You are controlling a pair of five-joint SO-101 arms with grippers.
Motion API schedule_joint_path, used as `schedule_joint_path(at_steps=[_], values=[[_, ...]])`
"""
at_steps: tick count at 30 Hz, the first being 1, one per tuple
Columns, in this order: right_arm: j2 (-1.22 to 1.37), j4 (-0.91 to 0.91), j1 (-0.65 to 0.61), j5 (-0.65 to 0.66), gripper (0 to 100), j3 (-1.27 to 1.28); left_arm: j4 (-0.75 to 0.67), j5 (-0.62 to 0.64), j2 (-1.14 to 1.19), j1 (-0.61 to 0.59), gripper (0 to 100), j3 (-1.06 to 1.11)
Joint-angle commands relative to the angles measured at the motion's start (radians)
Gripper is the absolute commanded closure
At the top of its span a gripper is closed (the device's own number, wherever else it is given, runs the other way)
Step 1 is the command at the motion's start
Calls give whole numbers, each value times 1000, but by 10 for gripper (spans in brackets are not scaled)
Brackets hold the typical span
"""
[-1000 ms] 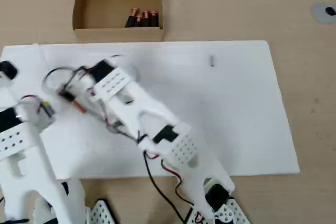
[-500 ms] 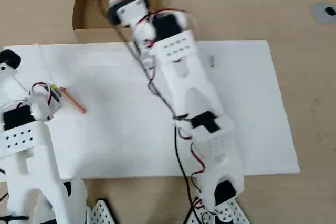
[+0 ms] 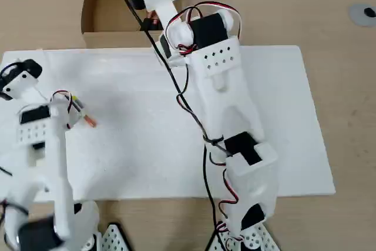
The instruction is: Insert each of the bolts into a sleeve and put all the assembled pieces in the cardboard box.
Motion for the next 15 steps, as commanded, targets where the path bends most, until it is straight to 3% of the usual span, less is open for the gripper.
schedule_joint_path(at_steps=[1, 15], values=[[-81, 15, 16, -11, 988, -62, 46, 25, 148, 6, 836, -150], [-79, 15, 21, -9, 988, -61, 60, 26, 437, -18, 836, -374]])
